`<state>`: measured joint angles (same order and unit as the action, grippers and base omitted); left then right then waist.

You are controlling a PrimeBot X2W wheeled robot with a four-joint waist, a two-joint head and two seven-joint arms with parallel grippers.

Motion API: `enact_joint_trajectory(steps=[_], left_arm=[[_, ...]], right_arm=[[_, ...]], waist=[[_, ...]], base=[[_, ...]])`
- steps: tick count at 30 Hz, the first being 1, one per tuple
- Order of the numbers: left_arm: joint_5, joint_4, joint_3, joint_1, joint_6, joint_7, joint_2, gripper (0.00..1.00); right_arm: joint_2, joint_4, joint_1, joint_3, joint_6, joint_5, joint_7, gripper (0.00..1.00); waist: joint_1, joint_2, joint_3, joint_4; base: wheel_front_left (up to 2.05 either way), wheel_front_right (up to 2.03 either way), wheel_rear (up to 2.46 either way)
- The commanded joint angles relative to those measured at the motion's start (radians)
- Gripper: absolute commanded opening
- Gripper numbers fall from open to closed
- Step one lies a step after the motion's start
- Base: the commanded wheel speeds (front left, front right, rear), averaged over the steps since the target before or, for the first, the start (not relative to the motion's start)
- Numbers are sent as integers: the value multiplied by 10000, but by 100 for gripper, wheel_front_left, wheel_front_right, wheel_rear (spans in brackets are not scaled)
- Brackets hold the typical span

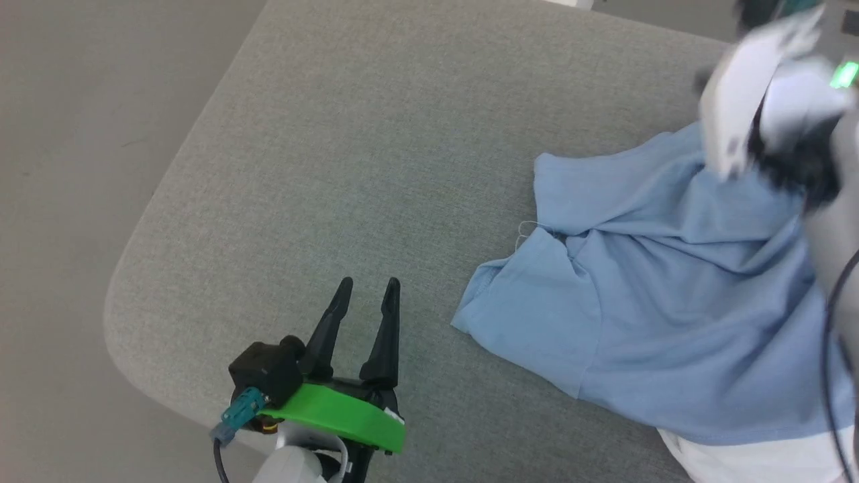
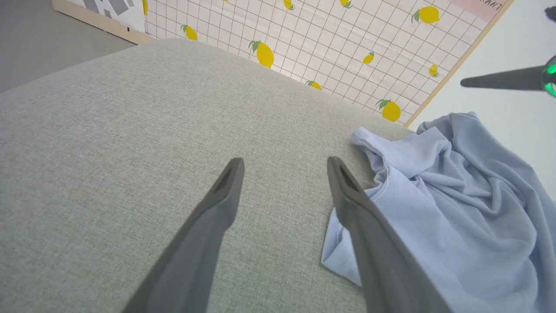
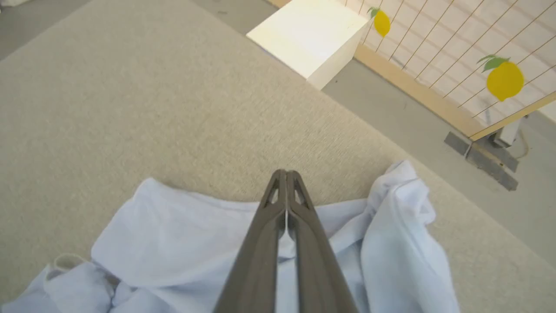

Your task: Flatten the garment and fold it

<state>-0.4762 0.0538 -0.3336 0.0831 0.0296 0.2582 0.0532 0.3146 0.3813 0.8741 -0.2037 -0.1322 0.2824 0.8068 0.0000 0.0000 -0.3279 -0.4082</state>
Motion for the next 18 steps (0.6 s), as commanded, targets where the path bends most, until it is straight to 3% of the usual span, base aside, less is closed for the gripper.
enact_joint_trajectory(steps=[1, 8, 9, 10, 11, 18], left_arm=[[-66, -42, -15, -29, -9, 36, -30, 100], [-274, -66, -309, 146, 10, 36, -30, 100], [-319, -59, -355, 172, 0, 36, -30, 100], [-350, -53, -384, 193, -13, 36, -30, 100], [-385, -49, -422, 218, -25, 36, -30, 100], [-476, -77, -393, 285, -103, 36, -30, 100]], right_arm=[[34, -38, 498, 28, 15, -94, -286, 0], [-305, 1016, 1639, 313, 15, -860, -904, 0], [-379, 1296, 1619, 444, 15, -1009, -964, 22], [-447, 1514, 1573, 568, 15, -1139, -1031, 54], [-528, 1764, 1508, 719, 15, -1300, -1113, 100], [-808, 2662, 1454, 970, 15, -1783, -1625, 100]], waist=[[0, 0, -47, 12], [0, 0, -524, -230], [0, 0, -589, -303], [0, 0, -626, -359], [0, 0, -683, -437], [0, 0, -826, -629]], base=[[0, 0, 0], [0, 0, 0], [0, 0, 0], [0, 0, 0], [0, 0, 0], [0, 0, 0]])
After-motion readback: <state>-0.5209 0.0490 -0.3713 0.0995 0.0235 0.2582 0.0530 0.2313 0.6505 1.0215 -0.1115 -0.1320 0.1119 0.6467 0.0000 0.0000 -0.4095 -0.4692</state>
